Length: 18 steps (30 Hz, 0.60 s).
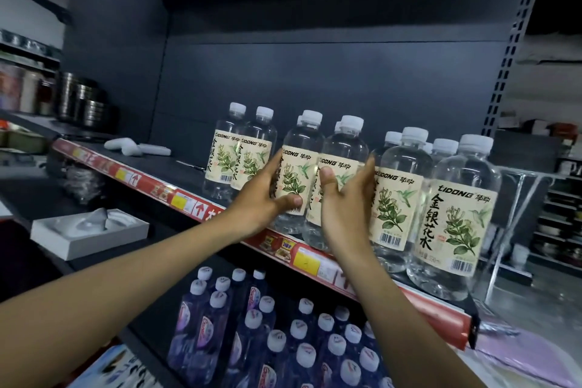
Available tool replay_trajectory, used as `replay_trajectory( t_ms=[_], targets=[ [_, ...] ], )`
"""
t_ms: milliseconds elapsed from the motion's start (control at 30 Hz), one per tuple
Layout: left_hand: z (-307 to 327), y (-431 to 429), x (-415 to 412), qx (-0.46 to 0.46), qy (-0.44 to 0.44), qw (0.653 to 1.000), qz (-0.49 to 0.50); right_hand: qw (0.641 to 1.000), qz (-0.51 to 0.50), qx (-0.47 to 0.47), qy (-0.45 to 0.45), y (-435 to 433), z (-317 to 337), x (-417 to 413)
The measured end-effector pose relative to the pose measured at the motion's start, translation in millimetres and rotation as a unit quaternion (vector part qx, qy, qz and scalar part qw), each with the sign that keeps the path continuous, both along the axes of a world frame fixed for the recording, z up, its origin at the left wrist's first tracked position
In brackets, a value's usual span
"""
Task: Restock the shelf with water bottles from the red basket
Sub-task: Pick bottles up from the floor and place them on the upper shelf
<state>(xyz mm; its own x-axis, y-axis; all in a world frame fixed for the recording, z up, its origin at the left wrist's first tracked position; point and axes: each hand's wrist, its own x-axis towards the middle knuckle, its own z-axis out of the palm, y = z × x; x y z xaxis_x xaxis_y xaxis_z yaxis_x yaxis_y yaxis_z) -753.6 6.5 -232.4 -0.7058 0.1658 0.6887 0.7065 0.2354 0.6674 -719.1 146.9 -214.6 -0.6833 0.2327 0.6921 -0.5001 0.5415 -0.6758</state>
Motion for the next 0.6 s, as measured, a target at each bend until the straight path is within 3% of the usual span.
replay_trajectory(
  t_ms=[200,333,600],
  targets=[
    [-3,5,-12,0.011,-0.010,1.000,0.015,1.000,-0.008,0.002,-0.015,0,-1,-5],
    [-6,6,-8,-0.043,-0.022,0.997,0.066,0.995,0.001,0.033,-0.093,-3,-22,11],
    [-13,6,1,-0.064,-0.017,0.993,0.097,0.991,-0.003,0.042,-0.125,-4,-22,15]
  ],
)
